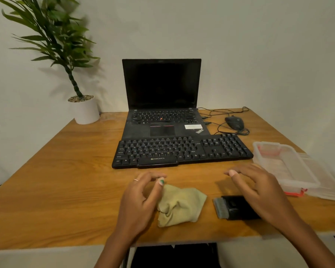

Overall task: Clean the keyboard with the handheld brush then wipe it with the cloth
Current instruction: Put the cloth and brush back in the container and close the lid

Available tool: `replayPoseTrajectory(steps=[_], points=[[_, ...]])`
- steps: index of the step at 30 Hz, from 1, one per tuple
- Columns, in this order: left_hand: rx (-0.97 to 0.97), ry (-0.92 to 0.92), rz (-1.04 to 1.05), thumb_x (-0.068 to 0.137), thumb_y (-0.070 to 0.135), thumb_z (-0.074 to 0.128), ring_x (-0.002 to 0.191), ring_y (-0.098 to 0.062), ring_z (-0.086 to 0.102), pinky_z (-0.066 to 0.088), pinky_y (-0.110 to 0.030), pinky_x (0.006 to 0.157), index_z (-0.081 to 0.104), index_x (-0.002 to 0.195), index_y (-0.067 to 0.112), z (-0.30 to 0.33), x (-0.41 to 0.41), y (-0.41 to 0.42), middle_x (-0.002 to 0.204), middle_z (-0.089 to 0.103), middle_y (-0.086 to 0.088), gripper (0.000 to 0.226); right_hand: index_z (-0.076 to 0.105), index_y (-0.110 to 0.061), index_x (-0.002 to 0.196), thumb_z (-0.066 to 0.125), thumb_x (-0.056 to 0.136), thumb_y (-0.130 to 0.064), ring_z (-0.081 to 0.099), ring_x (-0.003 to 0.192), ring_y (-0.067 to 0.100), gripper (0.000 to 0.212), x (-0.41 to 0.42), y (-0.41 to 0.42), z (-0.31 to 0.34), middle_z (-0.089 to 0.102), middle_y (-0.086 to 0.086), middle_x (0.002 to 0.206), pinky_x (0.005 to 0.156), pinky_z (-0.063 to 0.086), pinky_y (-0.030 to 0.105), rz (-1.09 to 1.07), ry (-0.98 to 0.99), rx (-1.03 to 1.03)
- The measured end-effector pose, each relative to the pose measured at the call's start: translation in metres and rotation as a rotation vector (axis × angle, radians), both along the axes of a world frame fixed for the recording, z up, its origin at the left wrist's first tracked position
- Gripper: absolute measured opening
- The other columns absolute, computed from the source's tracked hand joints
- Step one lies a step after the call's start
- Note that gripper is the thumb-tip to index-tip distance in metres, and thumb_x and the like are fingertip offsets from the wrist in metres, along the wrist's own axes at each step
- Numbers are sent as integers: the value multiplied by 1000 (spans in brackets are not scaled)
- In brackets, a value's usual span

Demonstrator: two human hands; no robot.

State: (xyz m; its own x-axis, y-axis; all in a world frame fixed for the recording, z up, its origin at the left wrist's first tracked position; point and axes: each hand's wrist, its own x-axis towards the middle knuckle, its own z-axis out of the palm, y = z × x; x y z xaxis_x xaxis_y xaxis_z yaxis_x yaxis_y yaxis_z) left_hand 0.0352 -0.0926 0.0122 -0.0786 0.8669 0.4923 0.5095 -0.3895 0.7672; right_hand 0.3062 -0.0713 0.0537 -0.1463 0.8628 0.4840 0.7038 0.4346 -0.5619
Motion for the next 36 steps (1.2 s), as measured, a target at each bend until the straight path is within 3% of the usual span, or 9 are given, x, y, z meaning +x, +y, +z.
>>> replayPoseTrajectory(steps=[6, 13, 17, 22, 26, 29, 32, 34, 36], points=[[-139, 234, -129, 79, 64, 47, 117, 5, 43, 39, -24, 92, 59, 115, 44, -12, 22, -13, 119, 52, 33, 43, 65, -40, 102, 41, 82, -60, 49, 105, -6, 37, 12, -32, -15, 58, -32, 100, 85, 39, 25, 19, -66, -102], [-196, 459, -127, 76, 71, 44, 119, 15, 28, 25, -13, 91, 40, 129, 50, -14, 25, -14, 124, 39, 37, 56, 35, -59, 120, 27, 73, -68, 16, 116, -24, 48, 24, -50, -29, 24, -43, 124, 92, 13, 21, 0, -307, -280], [-221, 480, -105, 78, 72, 38, 118, 14, 28, 27, -21, 91, 33, 127, 56, -14, 28, -12, 117, 36, 40, 52, 40, -55, 125, 36, 80, -61, 27, 118, -10, 45, 24, -50, -36, 34, -37, 123, 93, 20, 28, -99, -319, -289], [-222, 459, -52, 79, 69, 45, 112, 12, 34, 31, -24, 88, 37, 118, 59, -15, 30, -7, 110, 42, 40, 40, 60, -37, 119, 62, 83, -50, 50, 101, 13, 38, 8, -44, -43, 60, -14, 108, 76, 28, 35, -341, -380, -157], [-203, 349, 11, 86, 59, 53, 99, 11, 42, 34, -28, 80, 46, 99, 59, -11, 37, -2, 96, 53, 38, 15, 63, -33, 115, 65, 77, -51, 50, 97, 19, 42, -5, -37, -42, 61, -7, 104, 74, 26, 35, -447, -399, -189], [-257, 61, -6, 87, 50, 59, 86, 5, 56, 46, -35, 77, 59, 94, 48, -3, 43, 3, 86, 64, 28, 8, 59, -36, 115, 46, 83, -63, 37, 106, 15, 44, -13, -36, -38, 56, -9, 114, 79, 22, 38, -467, -317, -182], [-284, -188, -104, 87, 45, 64, 82, -6, 63, 53, -32, 70, 65, 99, 37, 10, 53, 6, 90, 68, 17, 15, 59, -41, 102, 33, 83, -68, 37, 102, 6, 42, -24, -36, -18, 55, -21, 104, 83, 27, 36, -414, -68, -155], [-223, -191, -174, 83, 50, 65, 91, -9, 62, 53, -31, 73, 63, 106, 41, 17, 61, 5, 99, 67, 16, 25, 61, -41, 90, 35, 81, -70, 43, 97, -2, 40, -30, -33, -4, 57, -25, 93, 82, 36, 31, -299, 209, -273], [-134, -95, -201, 81, 52, 59, 101, -10, 59, 51, -36, 79, 58, 114, 46, 20, 67, 7, 109, 64, 21, 34, 66, -31, 85, 48, 82, -70, 54, 89, 4, 43, -37, -28, 10, 63, -10, 82, 75, 47, 30, -143, 473, -441]])
